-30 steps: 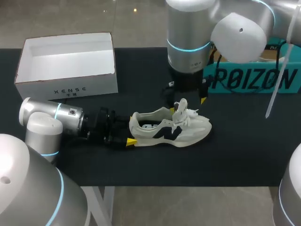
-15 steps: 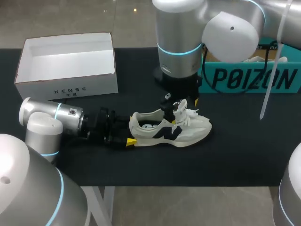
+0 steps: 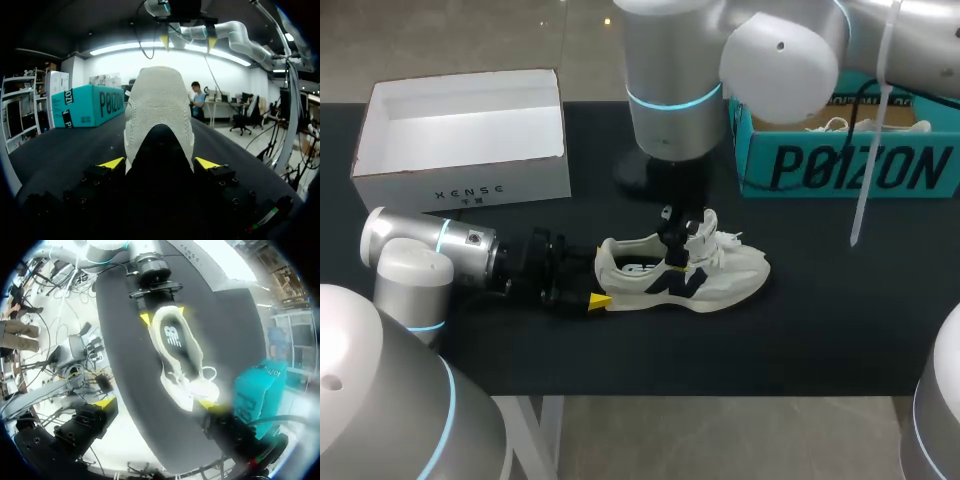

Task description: Take the shoe out of the shoebox, open the shoe tongue, remove and reinsert the insole, then place the shoe into the shoebox

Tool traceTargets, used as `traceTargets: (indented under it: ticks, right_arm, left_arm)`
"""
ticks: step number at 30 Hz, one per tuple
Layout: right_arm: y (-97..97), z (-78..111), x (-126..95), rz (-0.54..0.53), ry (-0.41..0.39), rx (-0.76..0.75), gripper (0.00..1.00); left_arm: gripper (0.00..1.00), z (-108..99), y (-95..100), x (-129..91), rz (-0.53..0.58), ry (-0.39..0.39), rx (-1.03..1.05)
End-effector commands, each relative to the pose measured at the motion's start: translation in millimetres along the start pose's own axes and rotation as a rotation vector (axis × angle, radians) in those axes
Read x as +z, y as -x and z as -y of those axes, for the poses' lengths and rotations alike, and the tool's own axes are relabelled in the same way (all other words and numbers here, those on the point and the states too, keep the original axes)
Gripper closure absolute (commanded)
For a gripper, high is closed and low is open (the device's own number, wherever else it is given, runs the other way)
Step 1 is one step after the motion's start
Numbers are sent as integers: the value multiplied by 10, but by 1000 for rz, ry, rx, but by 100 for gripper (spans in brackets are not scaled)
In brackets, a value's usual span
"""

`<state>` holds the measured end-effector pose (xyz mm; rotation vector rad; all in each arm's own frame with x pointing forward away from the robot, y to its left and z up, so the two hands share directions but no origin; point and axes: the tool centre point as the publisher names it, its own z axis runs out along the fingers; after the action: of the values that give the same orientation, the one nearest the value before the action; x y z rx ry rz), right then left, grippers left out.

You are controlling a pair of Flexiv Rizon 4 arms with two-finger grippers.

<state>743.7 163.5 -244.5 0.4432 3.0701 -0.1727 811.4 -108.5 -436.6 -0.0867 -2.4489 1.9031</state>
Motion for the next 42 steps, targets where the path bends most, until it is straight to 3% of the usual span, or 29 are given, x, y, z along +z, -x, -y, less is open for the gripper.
traceTargets:
  ticks: [1, 9, 10, 11, 12, 13, 15, 16, 18, 19, 27, 42]
  right_arm:
    - [23, -179, 3, -100, 38, -808, 0]
    - [-17, -515, 216, -169, 62, -785, 0]
    - [-10, -542, 250, -178, 75, -769, 51]
    - [-5, -570, 293, -176, 42, -729, 81]
    - [2, -591, 330, -176, 57, -707, 100]
    - [10, -603, 363, -185, 89, -703, 100]
    - [33, -645, 453, -201, 48, -633, 100]
    - [54, -653, 489, -220, 89, -619, 100]
    - [92, -657, 558, -236, 60, -538, 100]
    - [111, -656, 588, -244, 82, -522, 100]
    - [321, -550, 803, -266, 69, -329, 100]
    - [463, -604, 900, -109, 6, -246, 100]
  left_arm:
    - [100, -40, -4, 16, 2, -1, 1]
    - [100, -40, -4, 16, 2, -1, 1]
    - [100, -40, -4, 16, 2, -1, 1]
    - [100, -40, -4, 16, 2, -1, 1]
    - [100, -40, -4, 16, 2, -1, 1]
    - [100, -40, -4, 16, 2, -1, 1]
    - [100, -40, -4, 16, 2, -1, 1]
    - [100, -40, -4, 16, 2, -1, 1]
    - [100, -40, -4, 16, 2, -1, 1]
    - [100, -40, -4, 16, 2, -1, 1]
    - [100, -40, -4, 16, 2, -1, 1]
    - [100, -40, -4, 16, 2, -1, 1]
